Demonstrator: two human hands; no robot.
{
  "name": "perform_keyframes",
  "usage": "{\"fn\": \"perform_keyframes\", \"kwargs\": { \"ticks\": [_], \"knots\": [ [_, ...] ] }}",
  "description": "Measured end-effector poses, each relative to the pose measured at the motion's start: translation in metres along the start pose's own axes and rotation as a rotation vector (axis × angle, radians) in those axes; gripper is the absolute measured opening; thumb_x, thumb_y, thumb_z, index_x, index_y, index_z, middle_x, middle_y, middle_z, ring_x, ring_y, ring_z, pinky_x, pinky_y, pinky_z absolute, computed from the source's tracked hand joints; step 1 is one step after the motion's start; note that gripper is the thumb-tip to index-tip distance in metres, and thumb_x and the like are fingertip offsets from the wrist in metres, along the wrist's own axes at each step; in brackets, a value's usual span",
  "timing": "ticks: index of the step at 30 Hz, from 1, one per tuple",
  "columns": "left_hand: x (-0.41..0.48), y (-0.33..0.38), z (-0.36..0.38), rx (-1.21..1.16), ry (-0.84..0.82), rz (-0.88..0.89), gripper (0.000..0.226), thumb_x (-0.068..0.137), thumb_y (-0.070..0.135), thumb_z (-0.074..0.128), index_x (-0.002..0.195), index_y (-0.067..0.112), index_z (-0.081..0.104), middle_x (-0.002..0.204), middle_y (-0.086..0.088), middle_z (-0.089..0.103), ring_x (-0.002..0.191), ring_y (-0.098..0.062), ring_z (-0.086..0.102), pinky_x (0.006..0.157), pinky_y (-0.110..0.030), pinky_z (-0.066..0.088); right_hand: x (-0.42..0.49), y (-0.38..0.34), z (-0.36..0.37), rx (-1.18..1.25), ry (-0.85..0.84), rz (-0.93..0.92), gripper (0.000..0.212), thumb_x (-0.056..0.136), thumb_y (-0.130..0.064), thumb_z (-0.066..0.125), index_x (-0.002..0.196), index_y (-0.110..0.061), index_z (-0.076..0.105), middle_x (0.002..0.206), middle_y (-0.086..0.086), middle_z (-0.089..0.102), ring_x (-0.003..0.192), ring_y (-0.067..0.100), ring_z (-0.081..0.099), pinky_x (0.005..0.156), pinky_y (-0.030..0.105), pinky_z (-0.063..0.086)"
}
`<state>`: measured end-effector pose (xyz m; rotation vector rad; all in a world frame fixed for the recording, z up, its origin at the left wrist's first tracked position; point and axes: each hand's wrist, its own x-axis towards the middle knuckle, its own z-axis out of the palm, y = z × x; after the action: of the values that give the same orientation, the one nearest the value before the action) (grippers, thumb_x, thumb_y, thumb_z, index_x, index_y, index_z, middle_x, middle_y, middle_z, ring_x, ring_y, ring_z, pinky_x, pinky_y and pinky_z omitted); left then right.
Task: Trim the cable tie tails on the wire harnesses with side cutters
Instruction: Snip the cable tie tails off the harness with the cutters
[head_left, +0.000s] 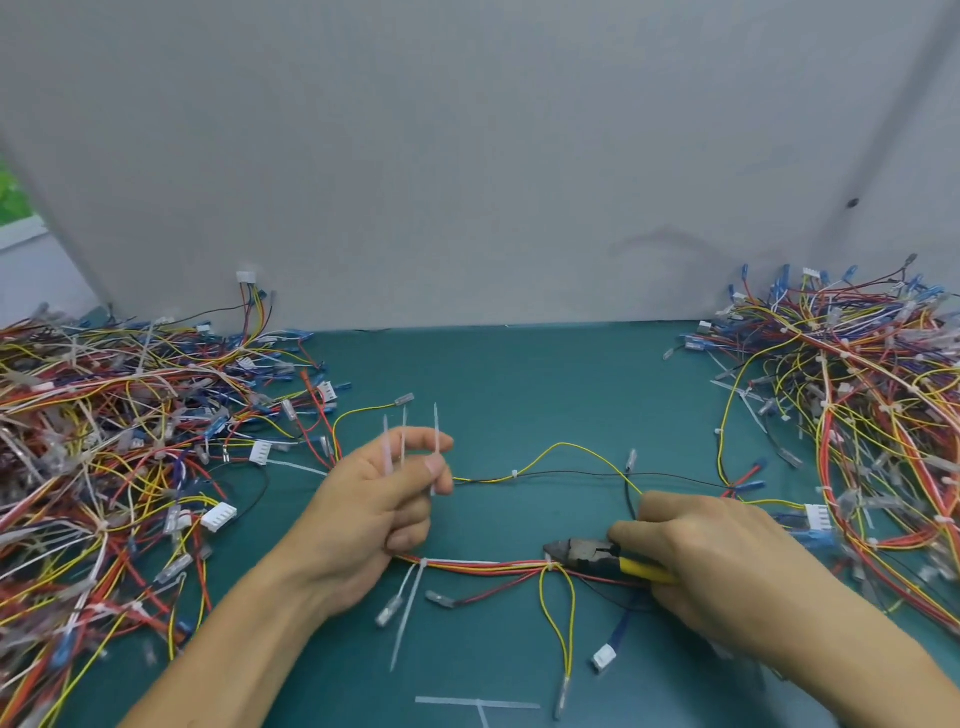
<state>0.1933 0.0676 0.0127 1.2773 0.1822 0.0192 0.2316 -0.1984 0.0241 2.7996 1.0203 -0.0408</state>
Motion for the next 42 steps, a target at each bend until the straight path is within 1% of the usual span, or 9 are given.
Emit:
{"fn": "perform_keyframes", "kwargs": {
  "ticks": [4, 10, 14, 18, 25, 27, 31, 36, 42],
  "knots": [
    [0.0, 0.004, -0.017, 0.017, 0.058, -0.033, 0.019, 0.092, -0.004, 0.037, 0.09, 0.011, 0.049, 0.055, -0.001, 0.038, 0.041, -0.01, 0.024, 0.036, -0.019, 0.024, -0.001, 0.005, -0.003, 0.033, -0.017, 0.027, 0.026, 0.086, -0.032, 0.043, 0.112, -0.031, 0.043, 0.102, -0.009, 0.044, 0.1, 0.017, 0.053, 0.063, 0.031, 0.034],
    [-0.011, 0.013, -0.035, 0.131, 0.092, -0.057, 0.031, 0.08, -0.012, 0.027, 0.079, 0.016, 0.04, 0.056, -0.005, 0.042, 0.043, -0.013, 0.021, 0.039, -0.019, 0.019, -0.005, 0.007, -0.011, 0.2, 0.151, 0.056, 0.032, 0.086, -0.037, 0.051, 0.117, -0.034, 0.05, 0.104, -0.014, 0.054, 0.104, 0.01, 0.053, 0.083, 0.028, 0.045],
    [-0.018, 0.025, -0.037, 0.284, -0.082, -0.021, 0.009, 0.067, 0.018, 0.05, 0.063, 0.02, 0.042, 0.052, -0.001, 0.025, 0.045, -0.01, 0.011, 0.043, -0.014, 0.012, 0.002, -0.008, -0.024, 0.285, 0.232, 0.008, 0.029, 0.085, -0.039, 0.055, 0.113, -0.035, 0.049, 0.103, -0.017, 0.055, 0.095, 0.005, 0.053, 0.08, 0.025, 0.045],
    [-0.018, 0.023, -0.039, 0.413, -0.065, -0.045, 0.045, 0.077, 0.057, 0.067, 0.067, 0.014, 0.062, 0.048, 0.005, 0.02, 0.042, -0.011, 0.012, 0.041, -0.013, 0.014, 0.014, -0.025, -0.033, 0.298, 0.225, -0.046, 0.027, 0.085, -0.042, 0.054, 0.11, -0.034, 0.048, 0.101, -0.016, 0.052, 0.095, 0.009, 0.052, 0.08, 0.029, 0.046],
    [-0.01, 0.002, -0.035, 0.119, -0.045, -0.122, 0.011, 0.094, 0.008, 0.049, 0.086, 0.006, 0.057, 0.06, -0.003, 0.051, 0.04, -0.006, 0.025, 0.037, -0.01, 0.019, 0.039, -0.053, -0.011, 0.432, 0.174, -0.082, 0.026, 0.084, -0.043, 0.054, 0.107, -0.032, 0.05, 0.103, -0.014, 0.052, 0.099, 0.012, 0.052, 0.081, 0.032, 0.047],
    [-0.009, 0.002, -0.033, 0.134, -0.059, -0.126, 0.008, 0.093, 0.015, 0.056, 0.086, 0.01, 0.053, 0.056, 0.001, 0.043, 0.042, -0.006, 0.02, 0.036, -0.012, 0.017, 0.044, -0.057, -0.002, 0.472, 0.137, -0.081, 0.027, 0.084, -0.045, 0.056, 0.106, -0.032, 0.05, 0.101, -0.014, 0.052, 0.098, 0.013, 0.052, 0.082, 0.033, 0.046],
    [-0.011, 0.008, -0.037, 0.442, -0.135, 0.048, 0.03, 0.061, 0.016, 0.081, 0.081, 0.015, 0.058, 0.05, 0.008, 0.033, 0.044, -0.008, 0.023, 0.041, -0.017, 0.024, 0.046, -0.047, 0.005, 0.498, 0.108, -0.05, 0.02, 0.083, -0.042, 0.056, 0.099, -0.032, 0.049, 0.092, -0.014, 0.053, 0.091, 0.014, 0.052, 0.078, 0.033, 0.046],
    [-0.012, 0.004, -0.032, 1.152, -0.188, 0.242, 0.027, 0.075, 0.011, 0.075, 0.074, 0.034, 0.061, 0.052, 0.01, 0.041, 0.051, -0.005, 0.038, 0.054, -0.016, 0.033, 0.046, -0.036, 0.002, 0.479, 0.076, -0.02, 0.02, 0.083, -0.041, 0.059, 0.099, -0.032, 0.052, 0.09, -0.014, 0.056, 0.089, 0.01, 0.053, 0.077, 0.03, 0.046],
    [-0.01, 0.0, -0.03, 1.159, -0.257, 0.235, 0.022, 0.069, 0.029, 0.083, 0.084, 0.038, 0.068, 0.057, 0.011, 0.041, 0.055, -0.006, 0.04, 0.053, -0.016, 0.031, 0.046, -0.034, 0.0, 0.459, 0.063, -0.02, 0.02, 0.082, -0.042, 0.059, 0.098, -0.033, 0.051, 0.087, -0.016, 0.055, 0.086, 0.01, 0.052, 0.076, 0.029, 0.047]
  ]
}}
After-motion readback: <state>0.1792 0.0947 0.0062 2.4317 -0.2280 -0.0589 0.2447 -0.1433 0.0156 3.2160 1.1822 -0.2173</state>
